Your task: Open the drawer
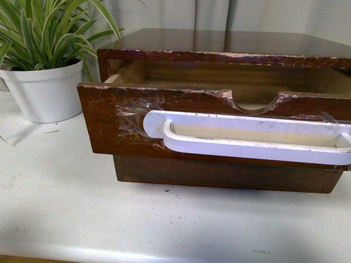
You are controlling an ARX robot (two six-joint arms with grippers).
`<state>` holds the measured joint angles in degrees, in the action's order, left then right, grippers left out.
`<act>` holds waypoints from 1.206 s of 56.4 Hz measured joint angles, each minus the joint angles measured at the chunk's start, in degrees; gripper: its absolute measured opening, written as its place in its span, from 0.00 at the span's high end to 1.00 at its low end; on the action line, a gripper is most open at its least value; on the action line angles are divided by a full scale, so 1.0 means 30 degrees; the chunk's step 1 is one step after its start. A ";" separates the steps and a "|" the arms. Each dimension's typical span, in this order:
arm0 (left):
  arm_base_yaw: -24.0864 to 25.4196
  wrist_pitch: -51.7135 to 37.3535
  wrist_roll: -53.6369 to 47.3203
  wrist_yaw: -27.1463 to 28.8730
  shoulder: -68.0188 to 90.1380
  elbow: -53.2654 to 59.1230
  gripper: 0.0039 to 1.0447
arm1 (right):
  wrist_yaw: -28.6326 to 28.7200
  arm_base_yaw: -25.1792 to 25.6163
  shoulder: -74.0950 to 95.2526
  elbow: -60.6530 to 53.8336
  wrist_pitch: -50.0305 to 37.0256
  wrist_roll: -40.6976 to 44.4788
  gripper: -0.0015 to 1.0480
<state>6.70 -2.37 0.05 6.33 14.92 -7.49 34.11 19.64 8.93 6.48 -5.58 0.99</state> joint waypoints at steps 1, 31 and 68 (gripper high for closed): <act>0.0233 -0.0350 0.0000 -0.0874 -0.0080 0.0124 0.09 | -0.0015 0.0000 0.0000 0.0000 0.0007 -0.0015 0.09; -0.2164 0.0867 0.0015 -0.2098 -0.4095 0.1574 0.95 | -1.1358 -0.6470 -0.1909 -0.0954 0.2025 -0.0138 0.92; -0.2186 0.0852 0.0036 -0.2120 -0.4918 0.2295 0.86 | -1.1344 -0.6477 -0.2885 -0.2025 0.1931 -0.0124 0.96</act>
<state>0.14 0.19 0.16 -0.03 0.16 -0.60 0.08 0.21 0.27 0.40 0.21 0.62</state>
